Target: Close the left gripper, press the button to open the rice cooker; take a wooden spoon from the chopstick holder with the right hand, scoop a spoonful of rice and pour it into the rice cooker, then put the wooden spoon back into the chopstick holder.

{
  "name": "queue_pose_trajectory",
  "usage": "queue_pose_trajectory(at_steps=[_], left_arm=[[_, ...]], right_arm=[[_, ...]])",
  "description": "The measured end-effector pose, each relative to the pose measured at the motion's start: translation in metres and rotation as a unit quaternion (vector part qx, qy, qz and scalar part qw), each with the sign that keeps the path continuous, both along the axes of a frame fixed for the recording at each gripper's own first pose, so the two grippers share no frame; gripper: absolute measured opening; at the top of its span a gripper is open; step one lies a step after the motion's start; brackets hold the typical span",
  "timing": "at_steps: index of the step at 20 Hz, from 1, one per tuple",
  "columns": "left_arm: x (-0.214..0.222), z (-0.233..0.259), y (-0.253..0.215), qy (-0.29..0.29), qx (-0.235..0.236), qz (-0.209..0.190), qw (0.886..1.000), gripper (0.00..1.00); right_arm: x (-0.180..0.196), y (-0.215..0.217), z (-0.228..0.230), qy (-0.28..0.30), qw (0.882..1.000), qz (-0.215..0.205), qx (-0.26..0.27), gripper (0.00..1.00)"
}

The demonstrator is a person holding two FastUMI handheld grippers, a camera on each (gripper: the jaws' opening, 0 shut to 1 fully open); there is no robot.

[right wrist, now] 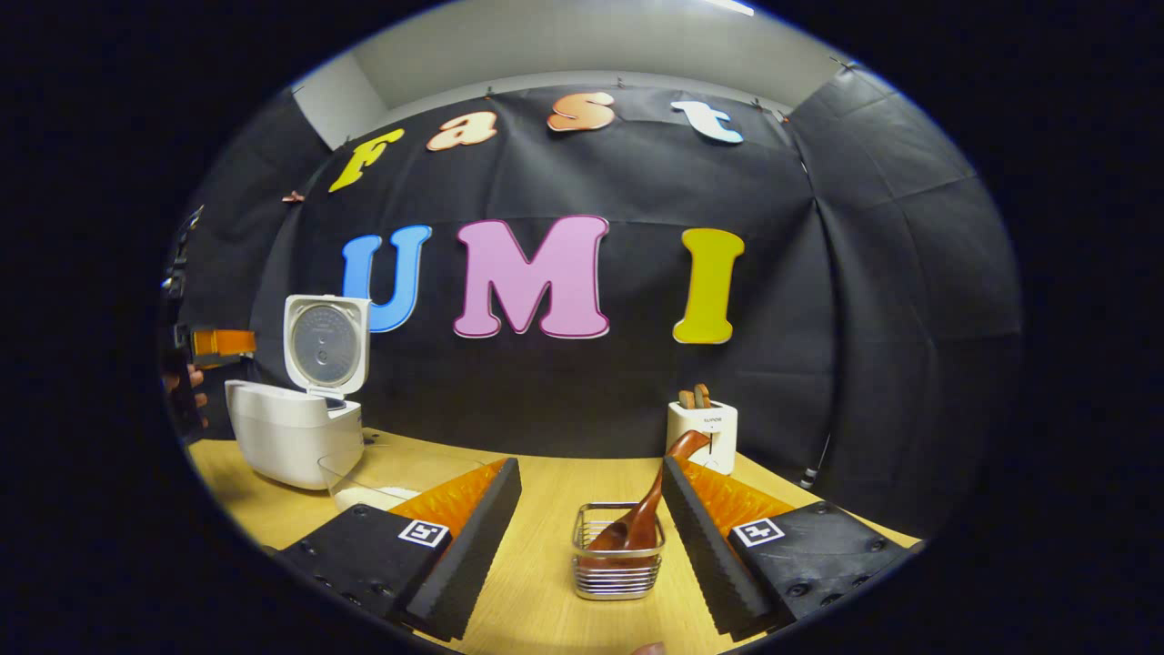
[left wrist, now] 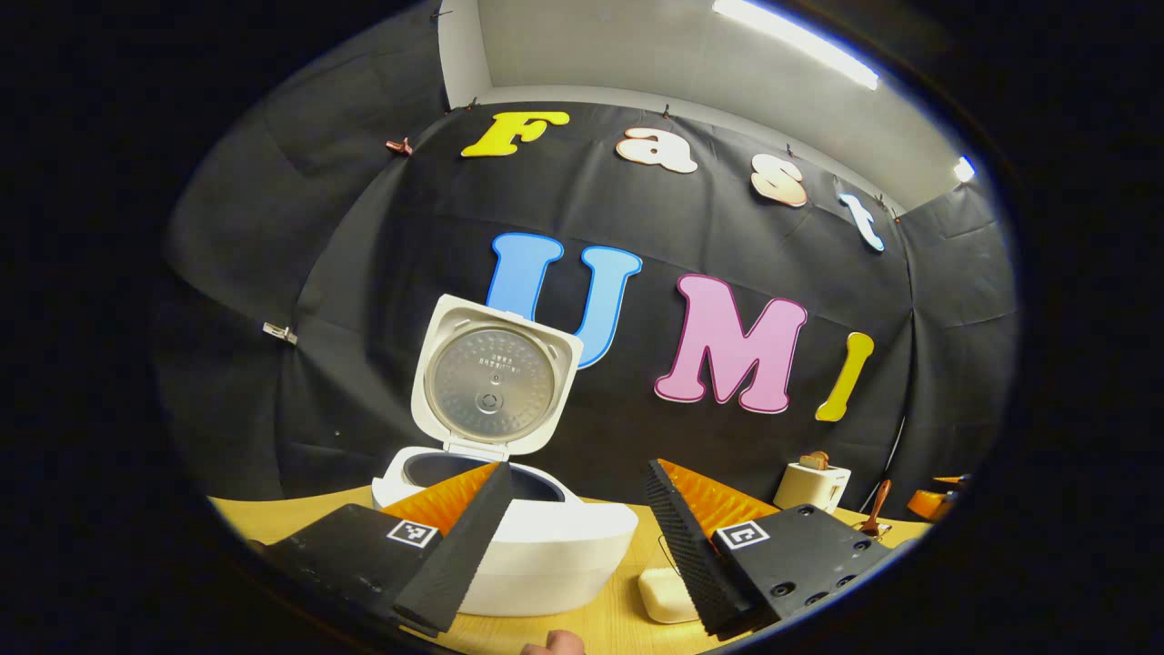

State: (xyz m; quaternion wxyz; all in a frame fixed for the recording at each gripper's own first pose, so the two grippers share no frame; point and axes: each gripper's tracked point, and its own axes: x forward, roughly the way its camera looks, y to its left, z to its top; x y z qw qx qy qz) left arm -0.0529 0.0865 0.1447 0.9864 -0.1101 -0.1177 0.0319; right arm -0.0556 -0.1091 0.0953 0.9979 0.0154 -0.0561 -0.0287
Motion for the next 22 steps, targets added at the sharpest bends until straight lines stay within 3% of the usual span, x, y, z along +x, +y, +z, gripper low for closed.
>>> queue_pose_trajectory(at_steps=[3,7,12,13,17,18,19,22], left_arm=[[0.002,-0.016,0.004,0.012,0.000,0.009,1.000,0.95],[0.002,-0.032,0.007,0.025,-0.001,0.016,1.000,0.95],[-0.002,-0.030,0.008,0.020,0.001,0.018,1.000,0.95],[-0.003,-0.028,0.009,0.019,0.000,0.015,1.000,0.95],[-0.005,-0.027,0.013,0.016,-0.002,0.019,1.000,0.95],[-0.005,-0.028,0.013,0.017,-0.003,0.020,1.000,0.95],[-0.005,-0.027,0.015,0.017,-0.004,0.020,1.000,0.95],[-0.005,-0.028,0.016,0.017,-0.010,0.017,1.000,0.95]], right_arm=[[0.035,-0.027,-0.011,0.048,0.998,0.007,0.043,0.84],[0.077,-0.052,-0.027,0.092,0.993,-0.008,0.072,0.77],[0.109,-0.047,-0.062,0.147,0.983,0.001,0.113,0.76],[0.115,-0.047,-0.066,0.153,0.981,0.002,0.119,0.69],[0.133,-0.045,-0.078,0.171,0.973,0.005,0.152,0.67],[0.135,-0.048,-0.084,0.178,0.971,-0.003,0.161,0.72],[0.136,-0.052,-0.083,0.180,0.969,-0.003,0.171,0.41],[0.135,-0.044,-0.078,0.176,0.965,0.016,0.194,0.24]])
